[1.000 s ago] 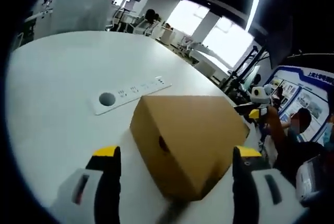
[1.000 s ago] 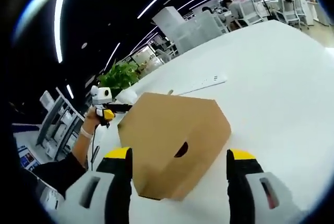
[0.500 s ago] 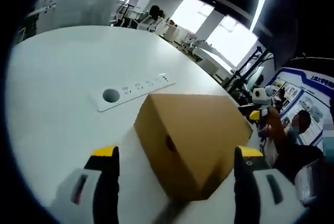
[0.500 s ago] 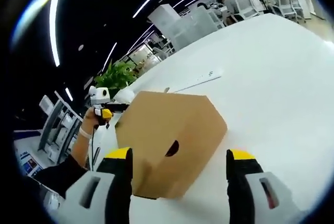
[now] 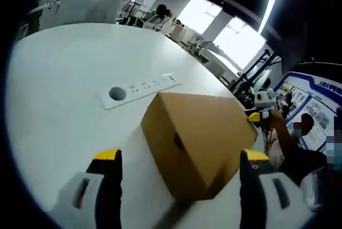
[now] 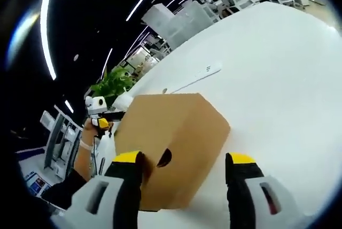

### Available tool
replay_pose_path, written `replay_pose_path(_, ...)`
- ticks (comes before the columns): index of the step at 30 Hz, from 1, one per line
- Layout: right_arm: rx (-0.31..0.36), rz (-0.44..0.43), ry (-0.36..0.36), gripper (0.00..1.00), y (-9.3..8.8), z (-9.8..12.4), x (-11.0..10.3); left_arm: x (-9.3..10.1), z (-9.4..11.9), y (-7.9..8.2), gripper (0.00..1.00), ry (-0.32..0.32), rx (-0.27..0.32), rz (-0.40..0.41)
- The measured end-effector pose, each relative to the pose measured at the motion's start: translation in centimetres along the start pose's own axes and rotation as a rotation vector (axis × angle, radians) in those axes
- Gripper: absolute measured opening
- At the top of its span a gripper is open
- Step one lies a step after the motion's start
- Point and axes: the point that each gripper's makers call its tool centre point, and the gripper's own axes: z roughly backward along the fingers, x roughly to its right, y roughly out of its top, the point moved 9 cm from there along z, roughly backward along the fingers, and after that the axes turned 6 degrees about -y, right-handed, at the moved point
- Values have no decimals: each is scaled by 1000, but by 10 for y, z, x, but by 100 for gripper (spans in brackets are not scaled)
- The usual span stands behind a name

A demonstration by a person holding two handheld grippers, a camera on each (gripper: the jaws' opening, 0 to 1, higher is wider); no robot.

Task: Operate the shoe box by opening the lid, removing the specified soft item, and placing it in the target area until the item is outside and the box remains undamaged.

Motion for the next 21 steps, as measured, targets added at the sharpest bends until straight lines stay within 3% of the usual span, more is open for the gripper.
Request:
replay_pose_path(8,-15,-23,17,63,-1,-3,1,0,-5,-3,94,2,-22,-1)
replay_pose_path(16,-28,-12,39,50,5,-4,-7,7,-7,4,94,-12,-13,-13)
replay_pose_path(21,-39,-44,42,51,5,-4,-4,8,-7,1,94,3,-34,-26)
